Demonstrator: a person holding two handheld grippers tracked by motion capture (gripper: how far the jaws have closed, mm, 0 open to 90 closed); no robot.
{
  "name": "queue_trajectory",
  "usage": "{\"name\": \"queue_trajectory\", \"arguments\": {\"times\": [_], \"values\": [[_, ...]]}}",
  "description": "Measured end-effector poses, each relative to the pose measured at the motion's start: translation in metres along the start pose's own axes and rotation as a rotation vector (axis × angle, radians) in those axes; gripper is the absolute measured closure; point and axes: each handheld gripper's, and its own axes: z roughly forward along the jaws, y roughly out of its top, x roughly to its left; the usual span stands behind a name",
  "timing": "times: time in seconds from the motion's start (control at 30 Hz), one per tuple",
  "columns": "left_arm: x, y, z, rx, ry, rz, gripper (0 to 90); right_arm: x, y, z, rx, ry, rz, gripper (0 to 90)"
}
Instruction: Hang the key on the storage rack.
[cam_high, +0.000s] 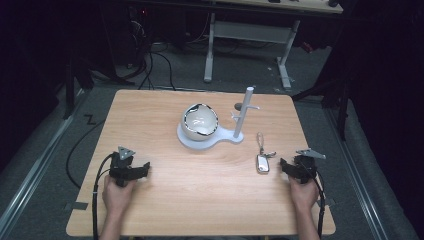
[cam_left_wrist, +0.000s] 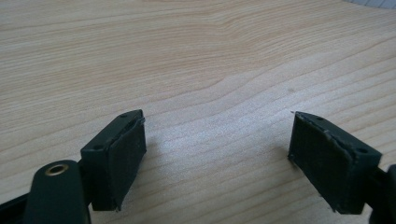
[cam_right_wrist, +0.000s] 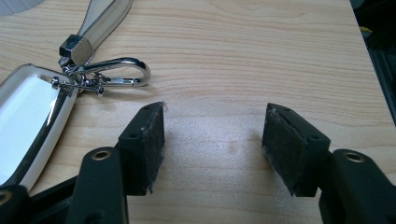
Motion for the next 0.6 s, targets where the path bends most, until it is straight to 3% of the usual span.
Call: {"name": "queue_trajectory", "arguments": {"times": [0.6], "values": [[-0.0001,-0.0001,0.0,-0.001,-0.001,0.0,19.2,0.0007,0.0,0.0,0.002,0.012,-0.014,36.9]]}}
